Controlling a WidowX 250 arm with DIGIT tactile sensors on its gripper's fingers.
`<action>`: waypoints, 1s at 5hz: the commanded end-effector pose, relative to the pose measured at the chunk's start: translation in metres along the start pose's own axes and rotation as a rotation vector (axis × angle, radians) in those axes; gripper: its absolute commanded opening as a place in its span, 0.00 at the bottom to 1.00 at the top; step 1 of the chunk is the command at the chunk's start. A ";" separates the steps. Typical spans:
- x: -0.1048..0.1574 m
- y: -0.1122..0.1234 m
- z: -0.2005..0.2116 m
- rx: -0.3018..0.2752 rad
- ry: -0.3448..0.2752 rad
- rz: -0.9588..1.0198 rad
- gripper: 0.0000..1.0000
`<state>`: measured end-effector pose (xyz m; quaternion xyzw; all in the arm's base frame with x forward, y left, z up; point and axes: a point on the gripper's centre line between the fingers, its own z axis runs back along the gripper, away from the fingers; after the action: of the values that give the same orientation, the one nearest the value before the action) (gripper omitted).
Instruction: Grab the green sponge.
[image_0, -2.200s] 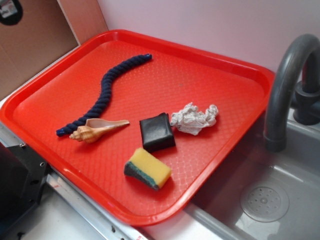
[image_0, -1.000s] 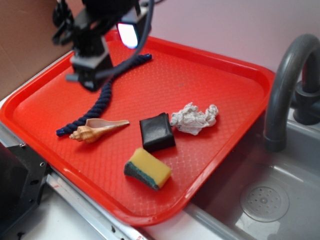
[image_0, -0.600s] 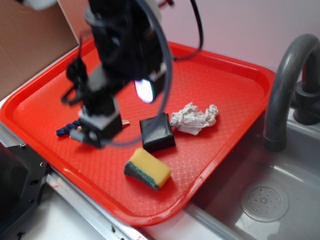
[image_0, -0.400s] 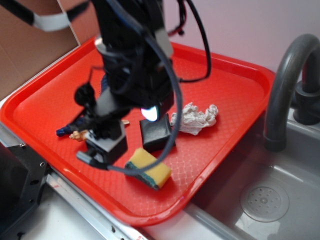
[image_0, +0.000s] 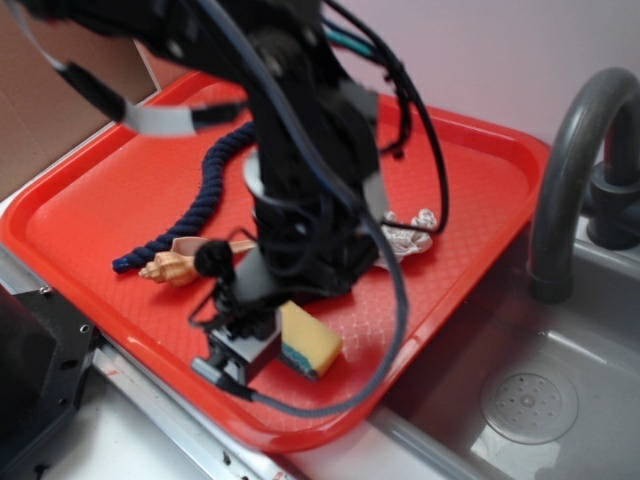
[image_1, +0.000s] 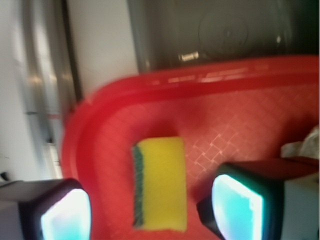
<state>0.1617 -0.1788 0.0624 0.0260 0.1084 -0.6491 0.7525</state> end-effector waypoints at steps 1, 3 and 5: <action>-0.002 -0.010 -0.022 0.033 0.099 0.039 1.00; -0.009 0.002 -0.044 0.039 0.194 0.084 0.80; -0.012 0.011 -0.040 0.053 0.217 0.103 0.00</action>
<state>0.1741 -0.1555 0.0161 0.1255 0.1896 -0.6096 0.7594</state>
